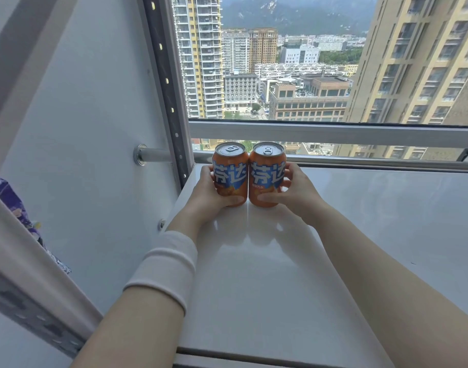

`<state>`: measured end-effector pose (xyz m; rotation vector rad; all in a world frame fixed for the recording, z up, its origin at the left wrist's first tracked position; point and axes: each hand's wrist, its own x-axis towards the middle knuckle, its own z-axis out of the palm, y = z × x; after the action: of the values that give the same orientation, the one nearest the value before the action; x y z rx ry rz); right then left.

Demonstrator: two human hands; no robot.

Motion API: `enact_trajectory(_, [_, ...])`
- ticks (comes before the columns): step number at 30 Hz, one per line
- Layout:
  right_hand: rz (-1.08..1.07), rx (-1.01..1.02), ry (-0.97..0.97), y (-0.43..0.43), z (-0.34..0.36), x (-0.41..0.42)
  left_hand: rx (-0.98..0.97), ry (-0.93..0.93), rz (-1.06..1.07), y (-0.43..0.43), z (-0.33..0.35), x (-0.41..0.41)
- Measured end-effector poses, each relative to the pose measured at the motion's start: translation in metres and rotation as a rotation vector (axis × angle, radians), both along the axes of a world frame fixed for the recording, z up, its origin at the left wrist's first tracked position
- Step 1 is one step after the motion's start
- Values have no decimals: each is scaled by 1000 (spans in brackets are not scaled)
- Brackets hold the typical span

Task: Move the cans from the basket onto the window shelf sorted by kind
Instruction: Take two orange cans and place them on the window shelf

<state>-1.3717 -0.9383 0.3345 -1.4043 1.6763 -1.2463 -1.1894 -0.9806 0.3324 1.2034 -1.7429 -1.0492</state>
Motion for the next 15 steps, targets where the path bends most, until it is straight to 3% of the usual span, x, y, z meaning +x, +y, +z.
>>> enact_trajectory(15, [3, -4, -17, -2, -3, 0, -36, -32, 104, 3, -3, -6])
